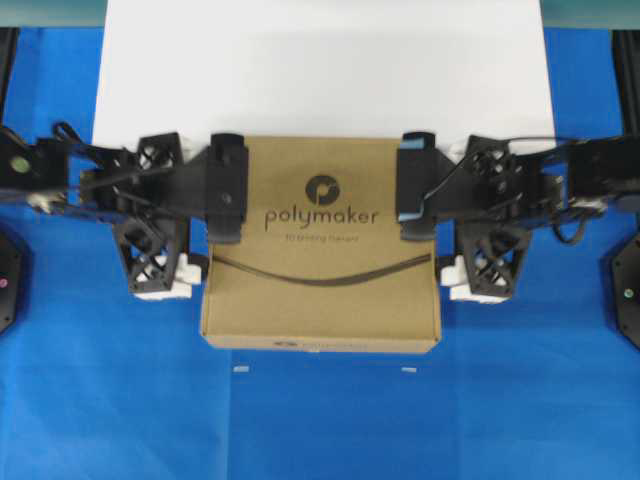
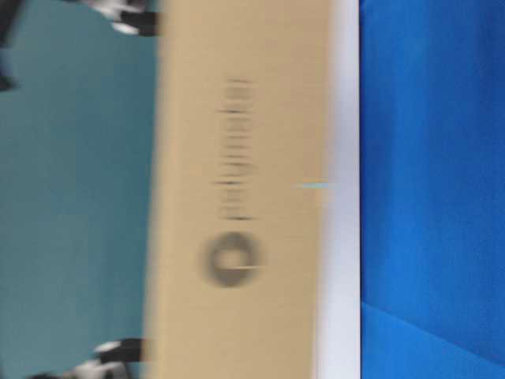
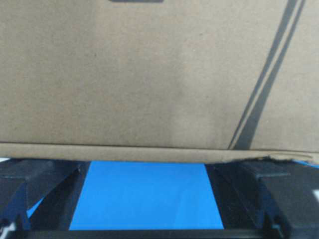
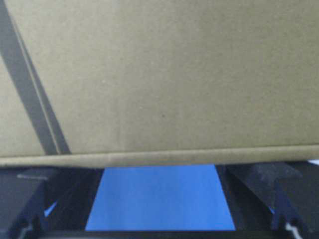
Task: Place the cardboard box on the stand after clamping it between your arms.
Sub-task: 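Press both grippers against the box sides and lift it, then carry the clamped box forward and lower it onto the white stand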
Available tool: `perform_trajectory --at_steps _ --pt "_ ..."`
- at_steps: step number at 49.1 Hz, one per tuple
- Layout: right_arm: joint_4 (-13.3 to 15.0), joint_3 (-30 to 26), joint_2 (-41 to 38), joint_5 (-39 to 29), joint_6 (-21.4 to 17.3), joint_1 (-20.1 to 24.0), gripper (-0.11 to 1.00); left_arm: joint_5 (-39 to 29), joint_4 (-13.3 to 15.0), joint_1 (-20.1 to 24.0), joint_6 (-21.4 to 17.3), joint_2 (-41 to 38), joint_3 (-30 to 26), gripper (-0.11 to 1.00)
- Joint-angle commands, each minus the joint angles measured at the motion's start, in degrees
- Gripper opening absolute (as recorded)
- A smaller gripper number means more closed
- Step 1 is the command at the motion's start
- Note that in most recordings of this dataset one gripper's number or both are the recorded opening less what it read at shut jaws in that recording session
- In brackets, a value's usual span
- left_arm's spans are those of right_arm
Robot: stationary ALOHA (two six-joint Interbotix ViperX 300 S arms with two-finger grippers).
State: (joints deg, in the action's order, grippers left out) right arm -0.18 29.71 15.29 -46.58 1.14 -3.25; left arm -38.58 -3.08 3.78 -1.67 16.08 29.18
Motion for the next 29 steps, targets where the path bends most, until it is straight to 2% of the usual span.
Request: perform_trajectory --at_steps 1,12,29 --pt "-0.97 -7.12 0.44 -0.44 -0.7 -0.44 0.98 -0.26 0.18 0.09 0.62 0.79 -7.12 0.83" --pt "-1.67 -6.77 0.35 1.85 -0.62 -1.32 0.98 -1.23 0.18 1.05 0.88 0.35 -7.82 0.83" --pt "-2.64 -7.73 -0.62 3.78 1.14 -7.29 0.98 -0.97 0.18 7.47 0.26 -2.29 -11.16 0.83"
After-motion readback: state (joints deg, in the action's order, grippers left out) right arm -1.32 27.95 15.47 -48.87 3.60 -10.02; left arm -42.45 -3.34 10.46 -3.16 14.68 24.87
